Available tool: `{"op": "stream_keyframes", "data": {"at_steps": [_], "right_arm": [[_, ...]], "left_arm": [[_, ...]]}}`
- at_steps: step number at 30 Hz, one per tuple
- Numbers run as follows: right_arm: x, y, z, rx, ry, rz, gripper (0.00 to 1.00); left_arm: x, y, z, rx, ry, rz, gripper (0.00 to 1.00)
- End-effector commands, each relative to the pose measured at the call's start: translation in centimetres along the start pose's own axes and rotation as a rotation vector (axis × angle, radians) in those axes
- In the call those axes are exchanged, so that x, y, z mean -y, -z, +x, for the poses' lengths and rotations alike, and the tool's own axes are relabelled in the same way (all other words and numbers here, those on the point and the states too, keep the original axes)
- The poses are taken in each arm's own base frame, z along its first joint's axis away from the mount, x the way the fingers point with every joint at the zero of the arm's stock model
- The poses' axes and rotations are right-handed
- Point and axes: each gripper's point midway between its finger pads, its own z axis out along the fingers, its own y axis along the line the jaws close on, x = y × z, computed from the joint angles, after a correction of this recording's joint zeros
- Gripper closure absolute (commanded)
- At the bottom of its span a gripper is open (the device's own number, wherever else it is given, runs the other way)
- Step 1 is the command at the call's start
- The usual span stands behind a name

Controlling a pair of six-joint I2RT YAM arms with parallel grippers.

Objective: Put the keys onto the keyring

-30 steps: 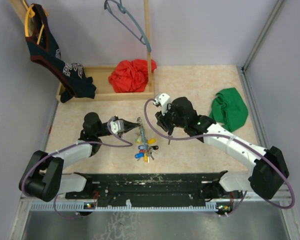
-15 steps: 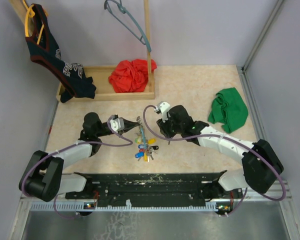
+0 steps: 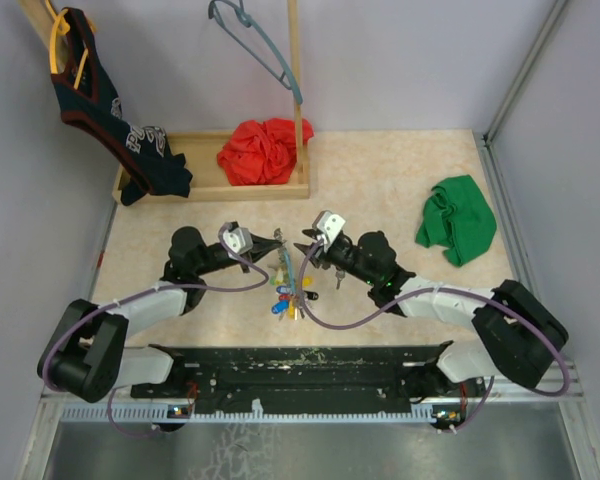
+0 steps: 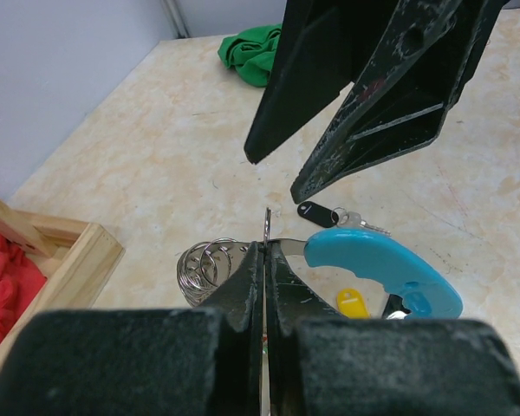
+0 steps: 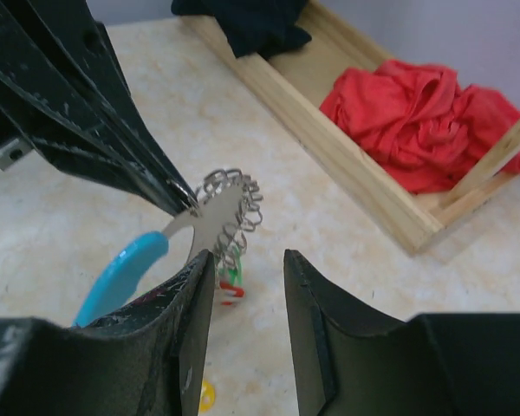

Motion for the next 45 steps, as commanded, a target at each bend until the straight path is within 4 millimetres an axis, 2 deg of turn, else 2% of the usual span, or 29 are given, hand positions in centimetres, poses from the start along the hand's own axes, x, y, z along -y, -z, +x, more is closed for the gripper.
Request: {"op": "stream_keyframes", "data": {"at_steps": [1, 11, 23, 38, 45], "right_arm": [[-0.3, -1.0, -6.1, 0.266, 0.083, -0.017, 0.62], [-1.7, -1.7, -5.6, 0.260, 0.104, -0.076, 0.64], [-1.6, -2.7, -4.7, 0.249, 0.122, -0.051, 0.70], [-0.4, -3.0, -4.3, 0.256, 0.123, 0.040, 0.89], [0.1, -3.0, -4.7, 0.288, 0.129, 0.072, 1.00]], "left_arm": [[-0.7, -0.3, -1.3, 0.040, -0.026, -0.044, 1.00], [-0.7, -0.5, -1.7, 0.058, -0.010, -0.047, 1.00], [-0.3, -0.8, -1.9, 0.070, -0.007, -0.033, 1.00], [0.4, -1.1, -2.4, 0.094, 0.002, -0.031, 1.00], [0.8, -1.3, -2.7, 0.109, 0.018, -0.050, 1.00]]}}
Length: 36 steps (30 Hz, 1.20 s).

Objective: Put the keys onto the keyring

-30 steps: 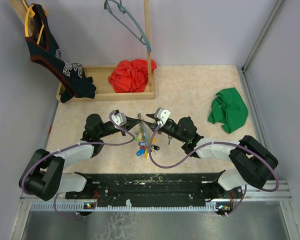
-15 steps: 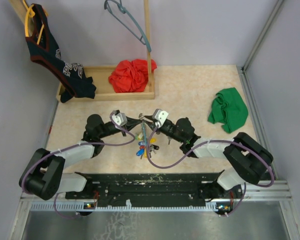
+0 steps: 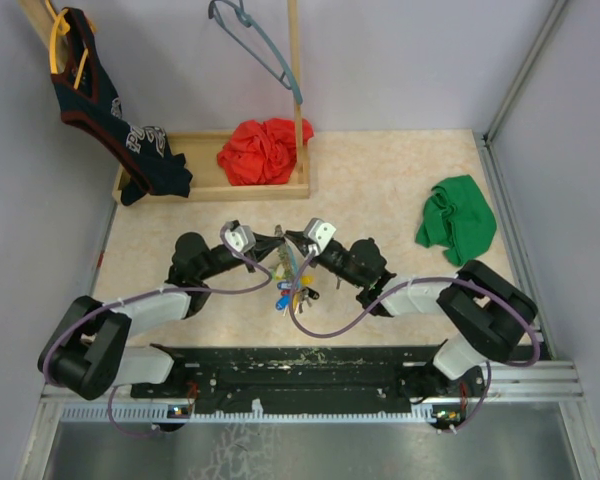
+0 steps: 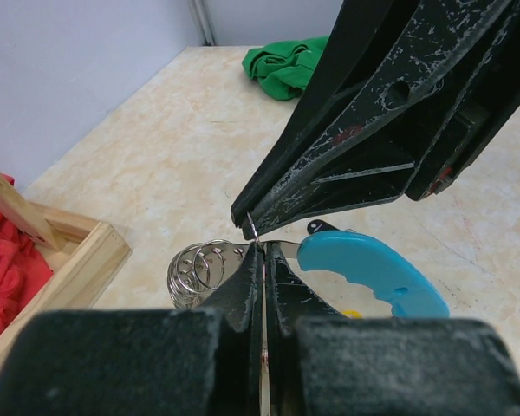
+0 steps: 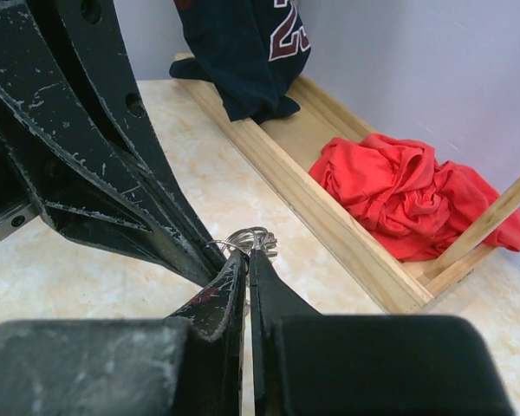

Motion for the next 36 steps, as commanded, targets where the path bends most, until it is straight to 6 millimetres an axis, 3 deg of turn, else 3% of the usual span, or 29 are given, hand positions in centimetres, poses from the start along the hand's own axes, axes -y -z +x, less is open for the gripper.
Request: {"op": "stream_keyframes", "data": {"at_steps": [1, 3, 8, 14, 24, 31, 36], "right_arm": [[1.4, -0.5, -2.5, 0.090, 0.027, 0.069, 1.00], [1.5, -0.5, -2.6, 0.092, 0.025, 0.074, 1.00], [1.3, -0.2, -3.5, 0.110, 0.019, 0.054, 1.00], [1.1, 0.2, -4.7, 0.154, -0.077, -0.045, 1.00], [0.4, 0.4, -5.1, 0.161, -0.099, -0.158, 1.00], [0.3, 0.4, -5.3, 0.162, -0.086, -0.165, 1.00], [0.7, 0.4, -5.7, 0.162, -0.050, -0.132, 1.00]], "left_arm": [[1.1, -0.4, -2.3, 0.086, -0.019, 0.023, 1.00], [0.8, -0.2, -2.3, 0.092, -0.010, -0.004, 0.96], [0.9, 0.4, -2.4, 0.117, 0.000, -0.036, 0.70], [0.6, 1.2, -1.9, 0.100, -0.021, -0.056, 0.61], [0.2, 1.3, -1.7, 0.089, -0.014, -0.051, 0.58], [1.0, 0.8, -1.8, 0.098, 0.006, 0.007, 0.64], [0.3, 0.7, -1.7, 0.092, 0.027, -0.028, 0.72]]}}
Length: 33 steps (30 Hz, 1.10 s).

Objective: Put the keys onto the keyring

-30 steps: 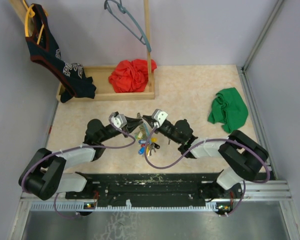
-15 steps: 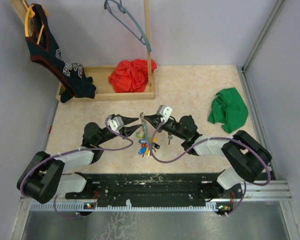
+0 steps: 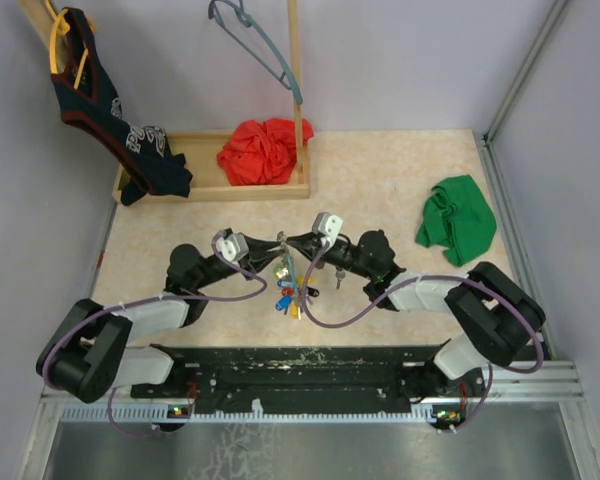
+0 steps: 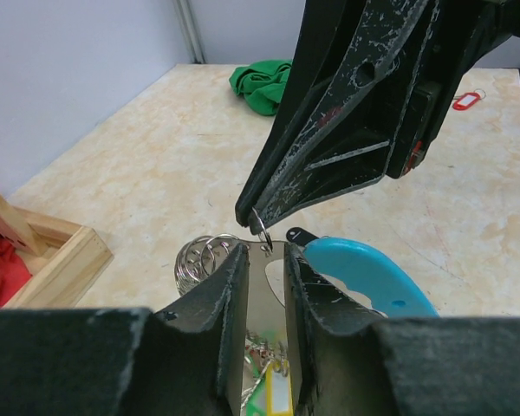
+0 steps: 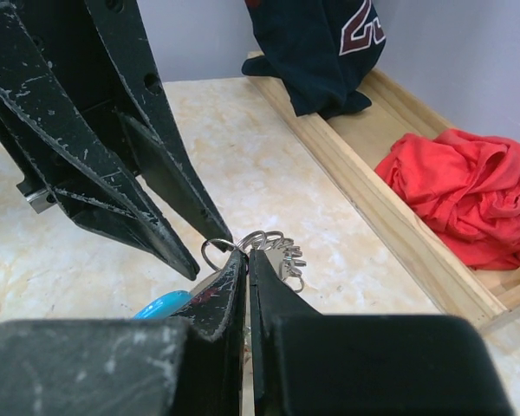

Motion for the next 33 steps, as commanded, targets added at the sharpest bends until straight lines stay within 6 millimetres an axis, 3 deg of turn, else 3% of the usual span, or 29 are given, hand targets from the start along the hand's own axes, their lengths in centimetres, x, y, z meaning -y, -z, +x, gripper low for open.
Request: {"op": "stream_keyframes", "data": {"at_steps": [1, 5, 11, 13, 24, 26, 28, 33], "right_arm": [[0.9, -0.5, -5.8, 0.141, 0.110, 0.027, 1.00], [0.5, -0.9, -5.5, 0.114, 0.154, 0.045, 1.00], [0.5, -1.0, -5.4, 0.106, 0.181, 0.083, 1.00], [0.4, -1.0, -5.4, 0.100, 0.189, 0.084, 1.00], [-0.2, -1.6, -4.7, 0.027, 0.230, 0.177, 1.00], [0.3, -1.5, -4.6, 0.027, 0.212, 0.216, 1.00], [1.1, -1.3, -4.7, 0.024, 0.204, 0.267, 1.00], [2.5, -0.7, -5.0, 0.000, 0.222, 0.330, 1.00]], "left_arm": [[-1.0, -0.6, -1.3, 0.034, 0.003, -0.026, 0.75], [-1.6, -0.8, -1.9, 0.057, 0.010, -0.049, 0.87], [-1.4, -1.1, -1.9, 0.059, 0.032, -0.048, 0.90], [-1.6, -1.0, -1.8, 0.058, 0.038, -0.066, 1.00], [-6.0, -1.1, -0.9, -0.038, 0.059, -0.459, 1.00], [-6.3, -0.9, -1.0, -0.037, 0.072, -0.514, 0.94], [-6.5, -0.8, -0.9, -0.040, 0.073, -0.551, 0.82], [-6.2, 0.2, -1.7, 0.003, 0.024, -0.557, 0.61]]}}
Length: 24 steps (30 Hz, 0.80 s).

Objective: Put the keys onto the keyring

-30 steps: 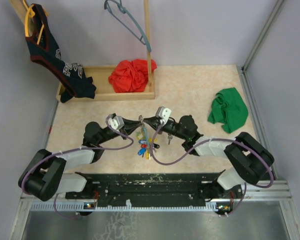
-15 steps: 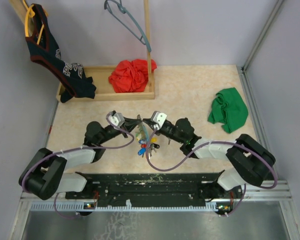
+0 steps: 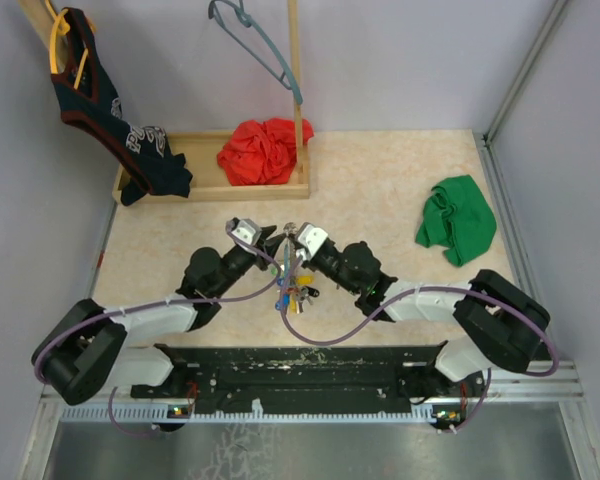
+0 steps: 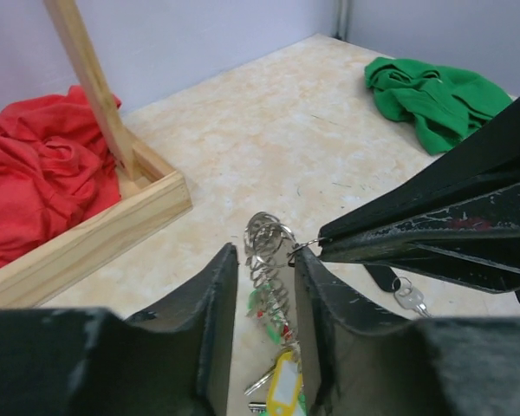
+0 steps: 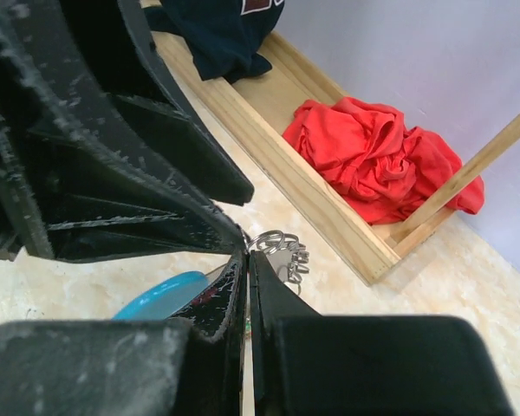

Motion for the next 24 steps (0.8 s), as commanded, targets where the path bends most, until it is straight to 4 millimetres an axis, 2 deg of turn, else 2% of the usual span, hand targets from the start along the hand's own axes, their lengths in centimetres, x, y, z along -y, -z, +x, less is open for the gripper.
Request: {"op": "stream_keyframes", "data": {"at_steps": [1, 4, 7, 14, 24], "right_arm": [[2.6, -0.5, -5.0, 0.120, -0.010, 0.091, 1.00], [2.9, -0.2, -5.3, 0.135, -0.047, 0.064, 1.00], [3.0, 0.0, -5.5, 0.150, -0.053, 0.028, 1.00], [3.1, 0.5, -5.7, 0.166, -0.061, -0.049, 1.00], [1.8, 0.9, -5.8, 0.193, -0.042, -0.170, 1.00]], "left_arm": [[-2.8, 1.2, -2.5, 0.110, -0.047, -0.116, 0.59], [-2.3, 2.3, -1.7, 0.107, -0.032, 0.027, 0.57], [-0.8, 3.2, -1.6, 0.134, -0.071, 0.171, 0.55], [2.6, 3.3, -2.0, 0.151, -0.153, 0.432, 0.52], [2.6, 2.5, -1.9, 0.110, -0.158, 0.536, 0.52]]}}
